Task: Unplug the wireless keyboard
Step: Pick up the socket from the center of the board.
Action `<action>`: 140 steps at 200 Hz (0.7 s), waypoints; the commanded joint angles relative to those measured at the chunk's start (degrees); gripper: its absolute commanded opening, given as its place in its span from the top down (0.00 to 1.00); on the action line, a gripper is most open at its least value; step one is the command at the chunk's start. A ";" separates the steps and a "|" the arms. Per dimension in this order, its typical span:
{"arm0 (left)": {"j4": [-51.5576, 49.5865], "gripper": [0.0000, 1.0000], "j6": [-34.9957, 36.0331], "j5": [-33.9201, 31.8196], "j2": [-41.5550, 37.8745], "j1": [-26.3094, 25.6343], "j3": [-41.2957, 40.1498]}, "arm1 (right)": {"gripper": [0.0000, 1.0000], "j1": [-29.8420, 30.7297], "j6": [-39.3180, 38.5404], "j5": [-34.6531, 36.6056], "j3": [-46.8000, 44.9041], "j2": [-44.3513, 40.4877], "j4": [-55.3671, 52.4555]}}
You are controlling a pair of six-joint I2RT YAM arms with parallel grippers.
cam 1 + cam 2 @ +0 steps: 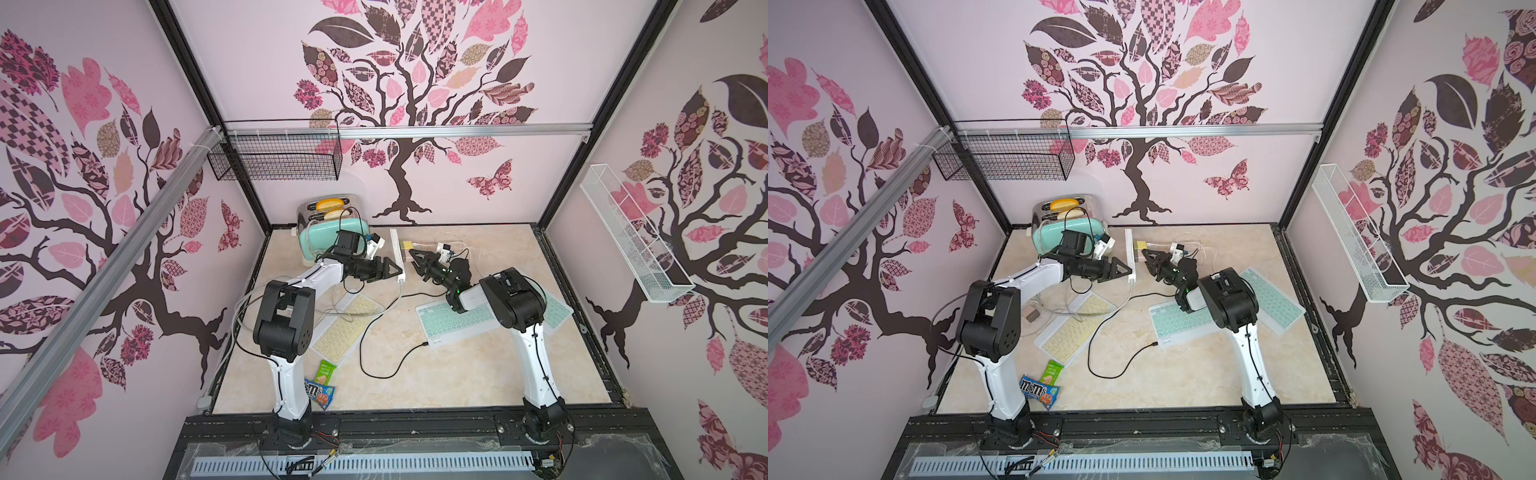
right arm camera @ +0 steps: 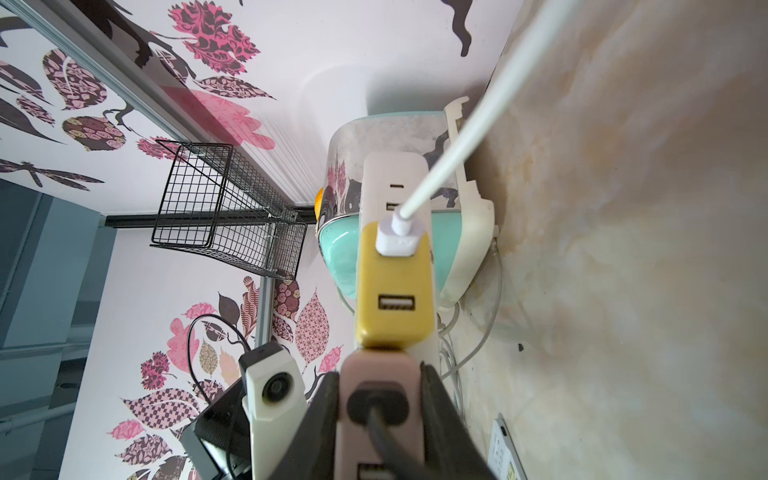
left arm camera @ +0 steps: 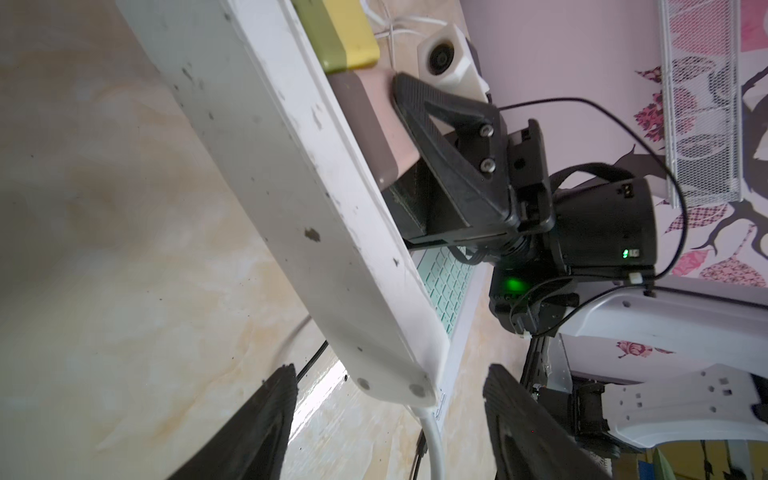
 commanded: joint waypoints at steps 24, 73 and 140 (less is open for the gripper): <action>6.49 0.26 -3.92 4.23 1.35 -0.09 0.40 | 1.00 1.04 1.39 -1.97 0.58 -2.17 7.69; 8.73 0.28 -5.94 4.78 2.37 -0.09 -0.63 | 1.00 1.37 2.18 -1.80 1.11 -3.15 8.04; 8.41 0.28 -6.29 4.60 4.48 -0.09 0.44 | 1.00 2.01 3.01 -2.59 1.29 -4.70 8.13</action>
